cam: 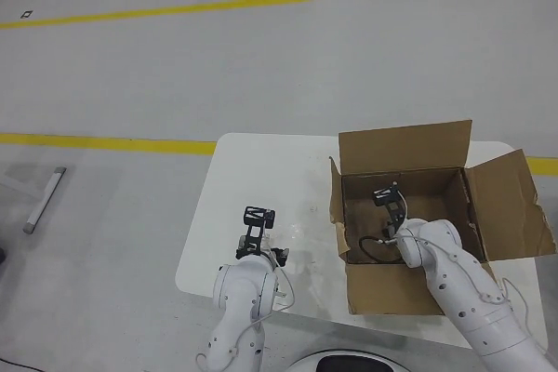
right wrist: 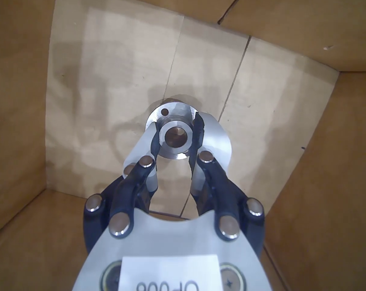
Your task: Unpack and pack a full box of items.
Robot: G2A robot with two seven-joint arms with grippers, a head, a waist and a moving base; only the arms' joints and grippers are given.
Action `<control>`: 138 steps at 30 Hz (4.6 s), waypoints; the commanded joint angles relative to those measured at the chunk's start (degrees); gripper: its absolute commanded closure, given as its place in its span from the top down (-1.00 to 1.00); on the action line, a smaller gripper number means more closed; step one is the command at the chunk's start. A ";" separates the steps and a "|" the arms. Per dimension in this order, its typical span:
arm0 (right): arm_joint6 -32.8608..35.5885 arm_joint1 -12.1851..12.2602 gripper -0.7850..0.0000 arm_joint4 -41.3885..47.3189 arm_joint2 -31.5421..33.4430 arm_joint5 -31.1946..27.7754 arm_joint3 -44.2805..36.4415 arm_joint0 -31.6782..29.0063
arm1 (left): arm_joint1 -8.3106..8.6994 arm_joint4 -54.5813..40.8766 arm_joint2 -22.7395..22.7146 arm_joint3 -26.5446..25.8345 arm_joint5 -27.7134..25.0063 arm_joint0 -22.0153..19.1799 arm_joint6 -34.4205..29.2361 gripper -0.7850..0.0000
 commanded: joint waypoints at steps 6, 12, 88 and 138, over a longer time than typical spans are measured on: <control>-0.18 -0.21 -0.36 0.13 -0.22 0.14 0.71 0.31 | 0.00 0.00 0.00 0.00 0.00 0.00 0.00 1.00; -0.13 -0.33 -0.32 -0.10 -0.21 0.15 0.92 0.66 | 0.00 0.00 0.00 0.00 0.00 0.00 0.00 1.00; 1.61 0.30 -1.00 4.65 9.51 -3.07 -20.78 -6.49 | 0.00 0.00 0.00 0.00 0.00 0.00 0.00 1.00; -7.45 2.64 -1.00 21.10 31.70 -8.95 -43.83 -16.90 | 0.00 0.00 0.00 0.00 0.00 0.00 0.00 1.00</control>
